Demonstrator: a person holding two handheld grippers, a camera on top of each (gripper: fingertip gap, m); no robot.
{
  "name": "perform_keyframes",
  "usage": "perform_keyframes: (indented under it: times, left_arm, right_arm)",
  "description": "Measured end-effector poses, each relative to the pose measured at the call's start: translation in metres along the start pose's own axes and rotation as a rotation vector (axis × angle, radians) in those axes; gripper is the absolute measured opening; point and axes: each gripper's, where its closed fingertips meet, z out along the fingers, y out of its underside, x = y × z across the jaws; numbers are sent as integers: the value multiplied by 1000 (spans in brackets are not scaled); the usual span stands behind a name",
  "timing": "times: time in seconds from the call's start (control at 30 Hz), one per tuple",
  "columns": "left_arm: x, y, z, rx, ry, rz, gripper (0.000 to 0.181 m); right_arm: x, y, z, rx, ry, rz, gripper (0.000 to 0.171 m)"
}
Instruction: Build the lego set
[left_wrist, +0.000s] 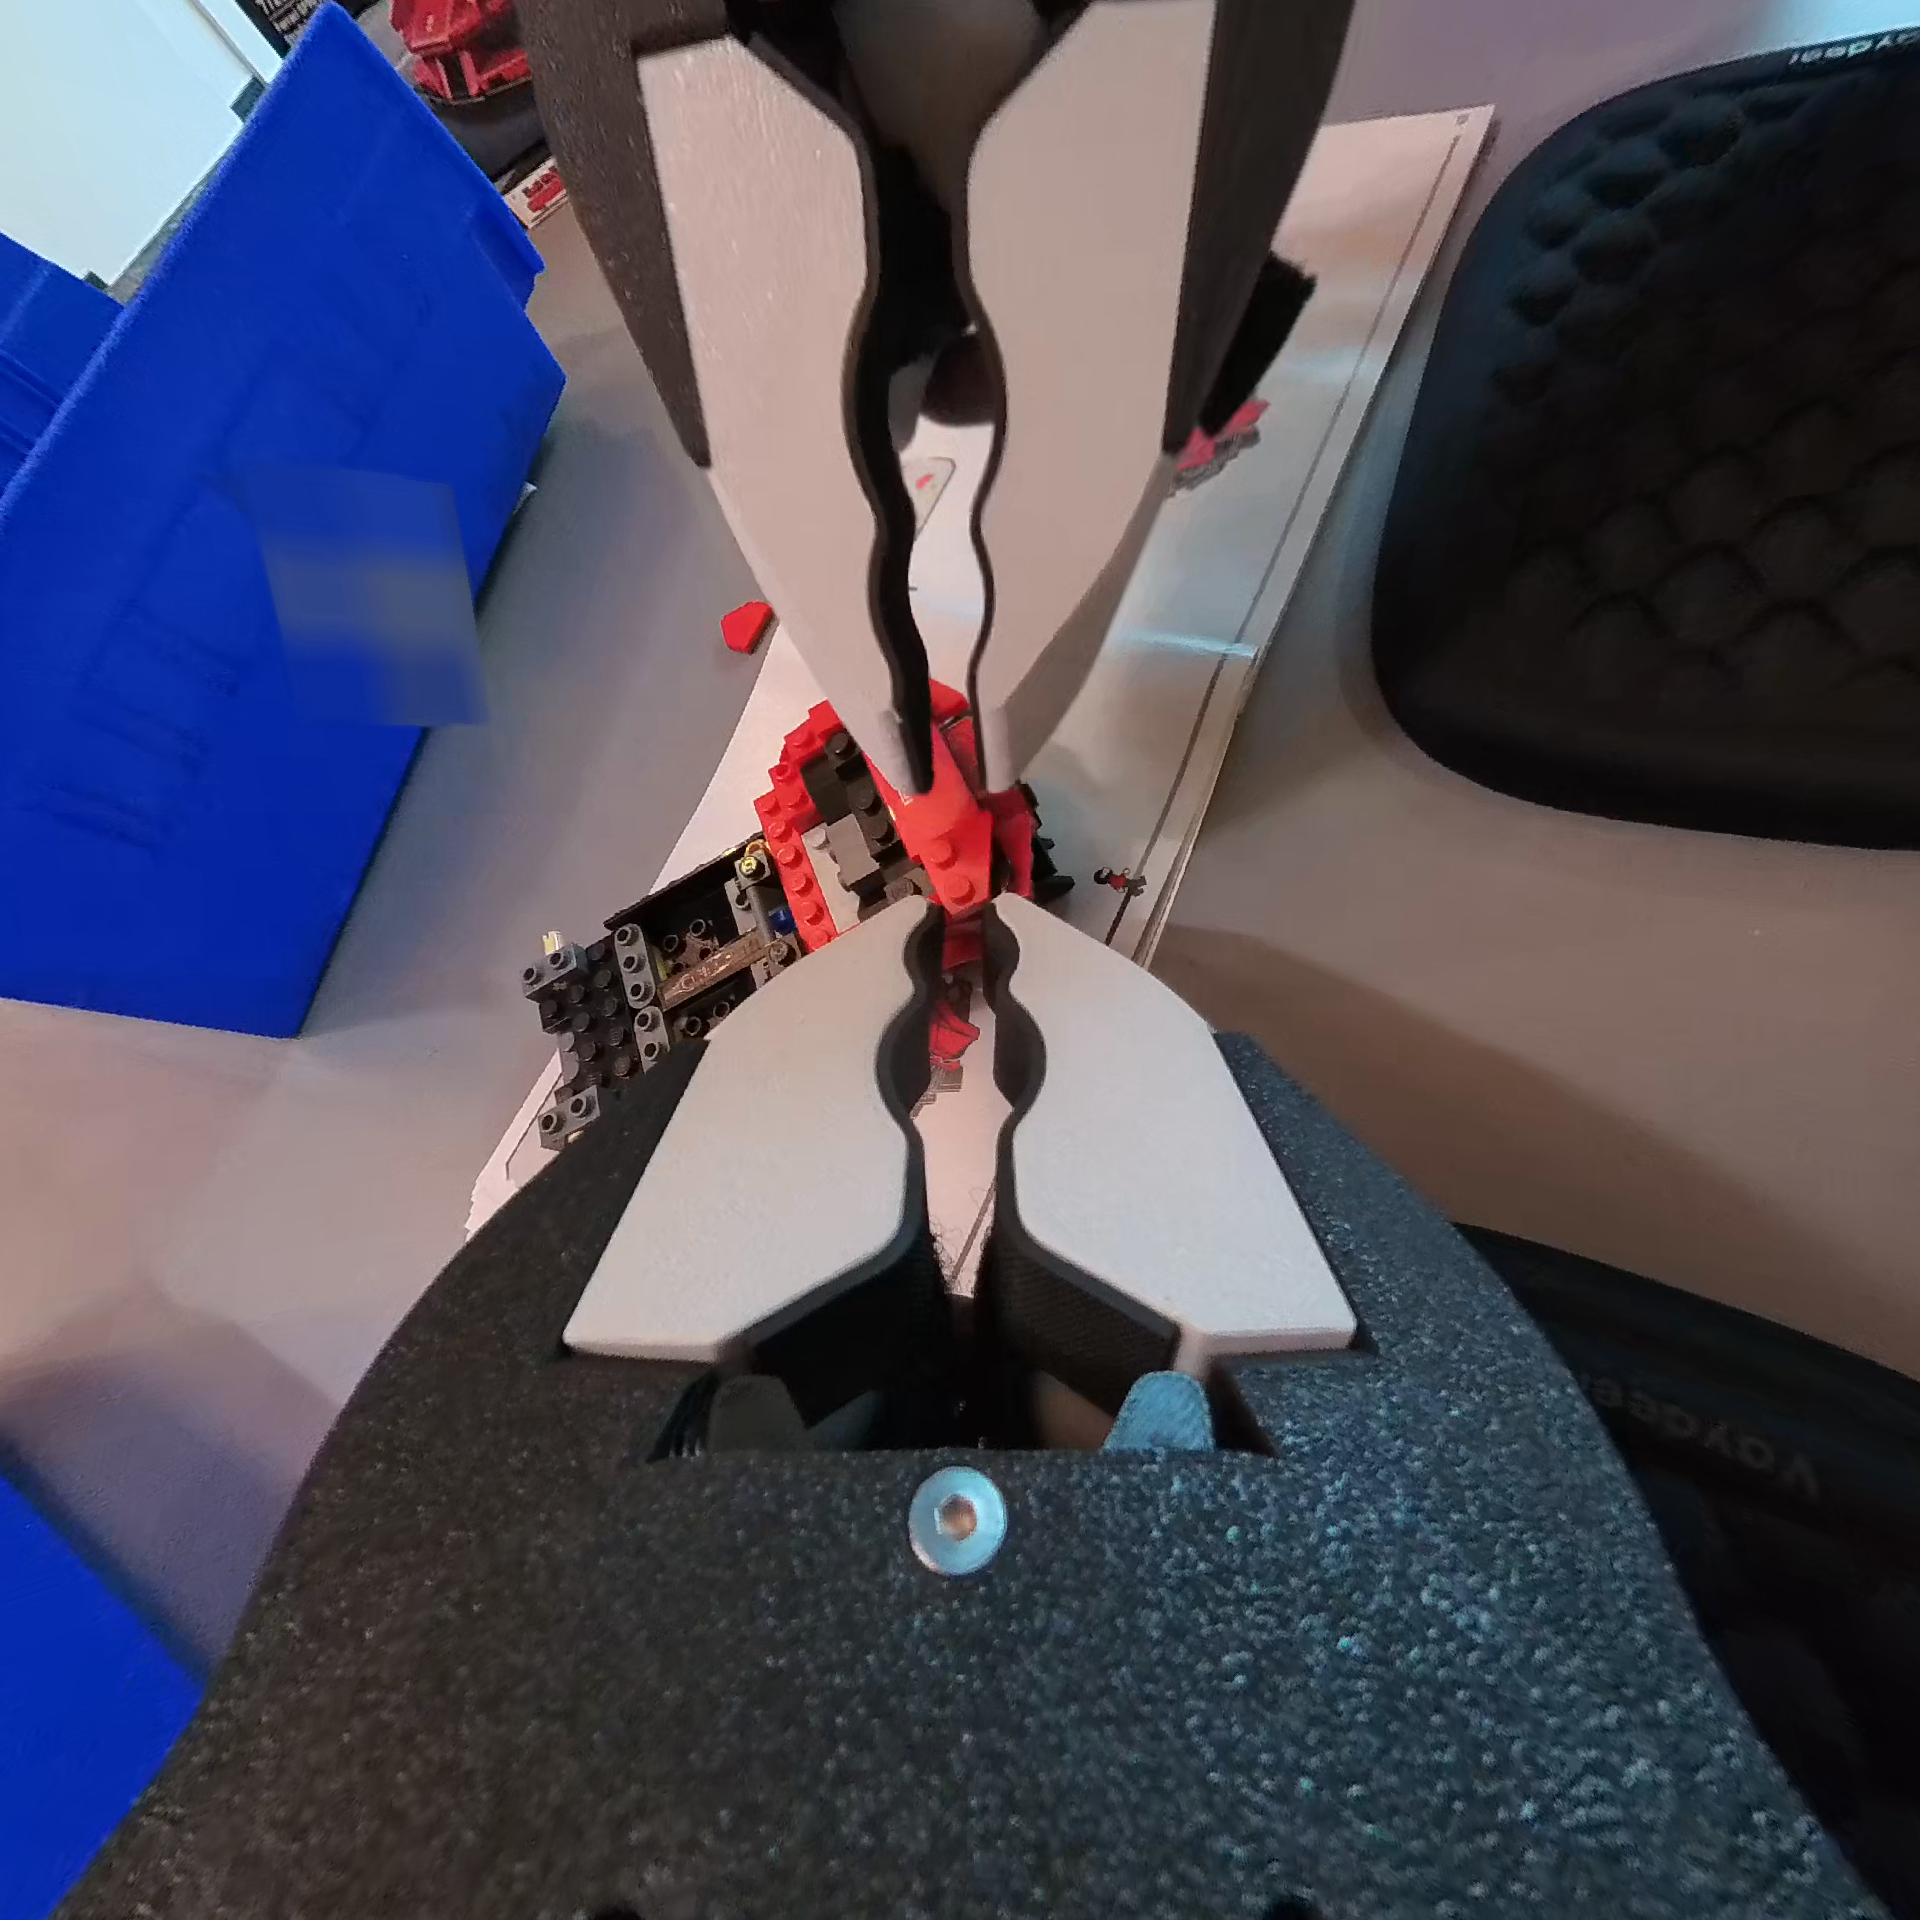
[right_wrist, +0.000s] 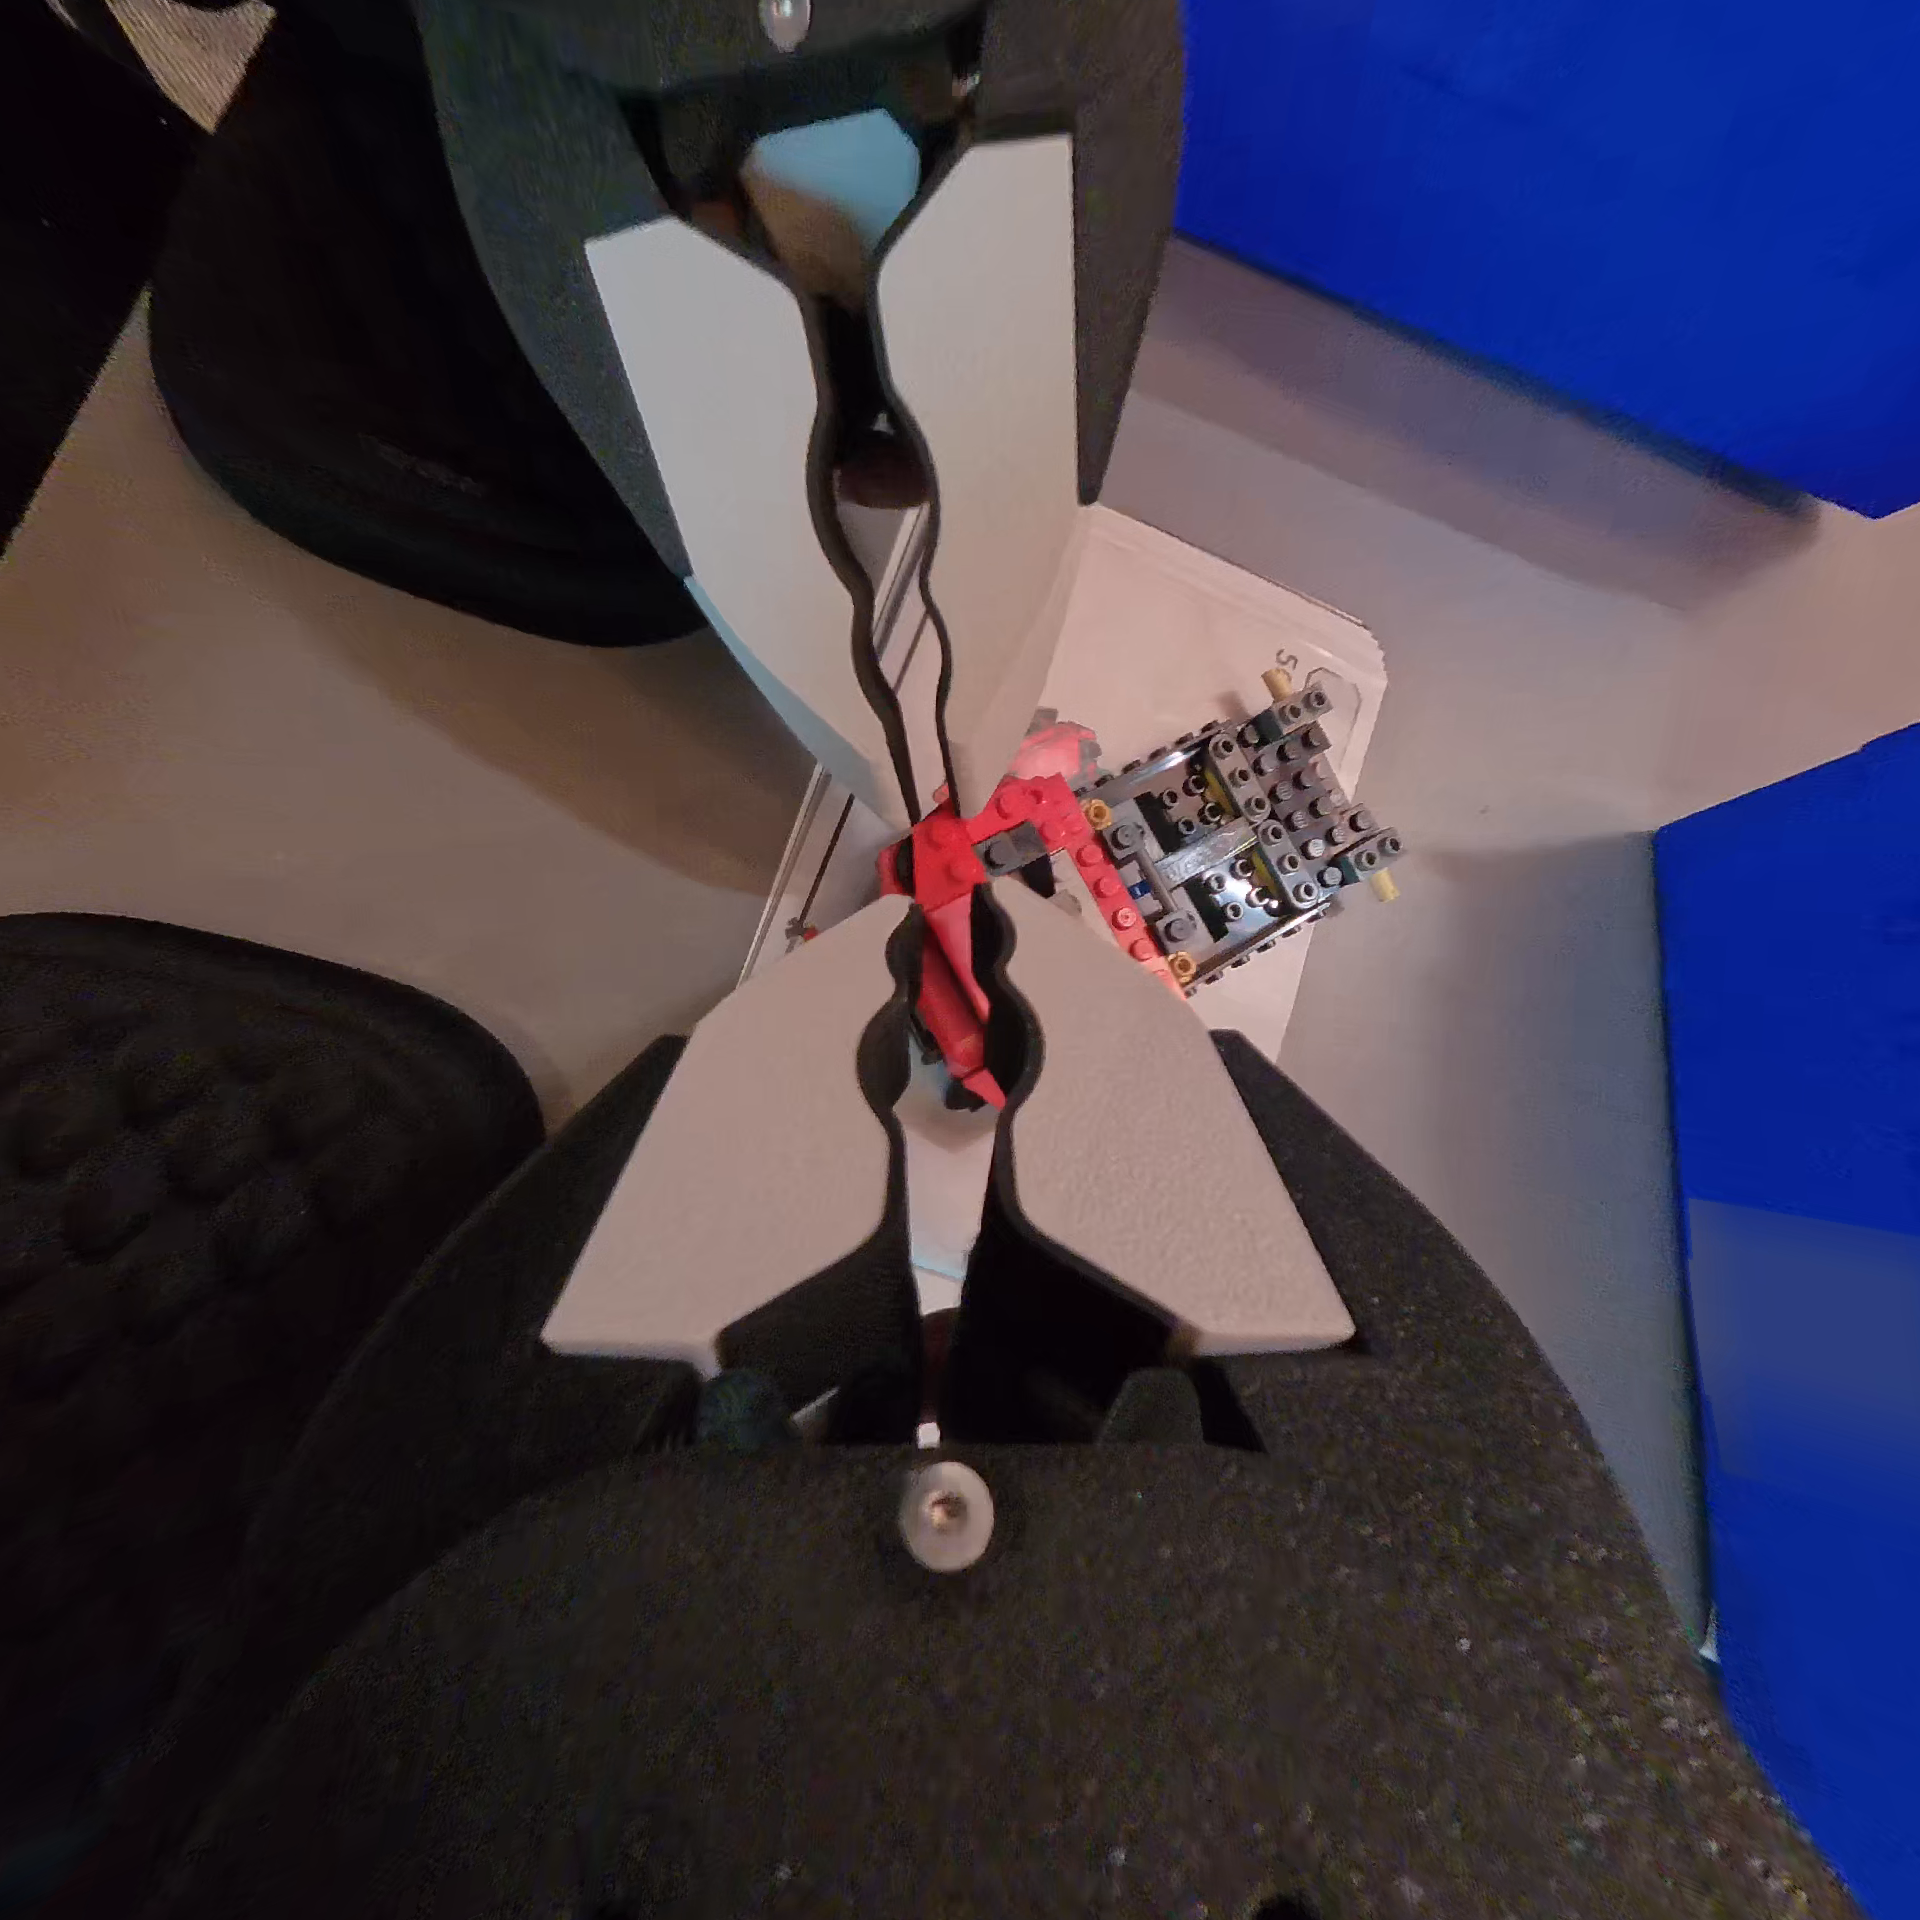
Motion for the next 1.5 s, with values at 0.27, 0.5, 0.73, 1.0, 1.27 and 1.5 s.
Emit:
perform_keyframes:
  times: [0.27, 0.5, 0.73, 1.0, 1.27, 1.5]
  left_arm:
    - [0, 0, 0, 1, -1, -2, 6]
    - [1, 1, 0, -6, 7, 2, 6]
    - [1, 1, 1, -8, 10, 2, 6]
    - [1, 1, 1, -7, 10, 3, 5]
    - [-5, -8, -8, 82, 24, -62, 0]
    - [1, -4, 0, 46, 42, -23, 0]
  right_arm:
    - [2, -3, 9, 5, -32, 16, 0]
    - [-1, 0, 11, -5, -67, 50, 0]
    - [-1, 1, 11, -31, -102, 103, 0]
    - [-1, 2, 11, -183, -100, 68, 0]
    - [0, 3, 11, -232, -101, 57, 0]
    - [0, 2, 11, -225, -99, 59, 0]
